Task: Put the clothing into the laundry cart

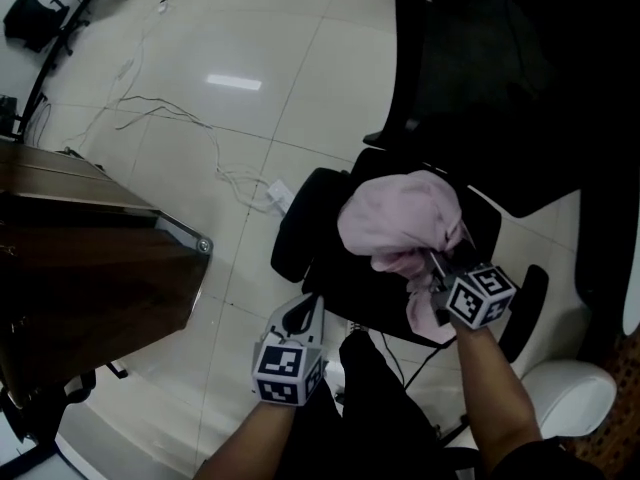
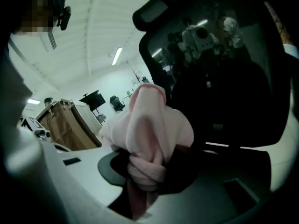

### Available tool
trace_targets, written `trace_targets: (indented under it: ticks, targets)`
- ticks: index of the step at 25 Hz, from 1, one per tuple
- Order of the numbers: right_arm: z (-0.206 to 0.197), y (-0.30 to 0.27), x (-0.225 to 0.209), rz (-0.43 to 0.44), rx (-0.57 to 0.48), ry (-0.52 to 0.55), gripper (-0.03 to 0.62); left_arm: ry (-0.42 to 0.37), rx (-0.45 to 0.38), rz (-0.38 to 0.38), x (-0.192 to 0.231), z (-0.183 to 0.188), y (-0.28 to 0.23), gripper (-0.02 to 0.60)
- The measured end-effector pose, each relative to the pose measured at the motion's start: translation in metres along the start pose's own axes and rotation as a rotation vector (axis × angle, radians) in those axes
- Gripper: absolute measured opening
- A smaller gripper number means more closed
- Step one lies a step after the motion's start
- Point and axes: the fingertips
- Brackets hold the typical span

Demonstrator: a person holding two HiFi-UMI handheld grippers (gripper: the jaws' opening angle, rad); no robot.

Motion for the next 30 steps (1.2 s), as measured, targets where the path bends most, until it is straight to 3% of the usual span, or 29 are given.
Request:
trace_targets:
  ticks: [4, 15, 30]
  targets:
    - [0.043, 0.044, 0.007, -0.047, -0.081, 0.006, 0.135, -0.049, -0.046, -0.025, -0.014, 0.020, 0.025, 0.000]
    - [0.128, 0.116, 0.095, -0.012, -0.201, 0.011, 0.133, -0.106, -0.179, -0.072, -0.046, 0.074, 0.109, 0.000]
    - [0.274, 0.186, 0.221, 0.105, -0.394, 0.077, 0.132, -0.170, -0.377, -0.007, -0.019, 0.111, 0.261, 0.000]
Point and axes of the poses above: the fingertips, and each gripper's own axes: y backward along the fingers, x to its left, z out of its top, and after that the axes turned 9 degrees about y, right-handed
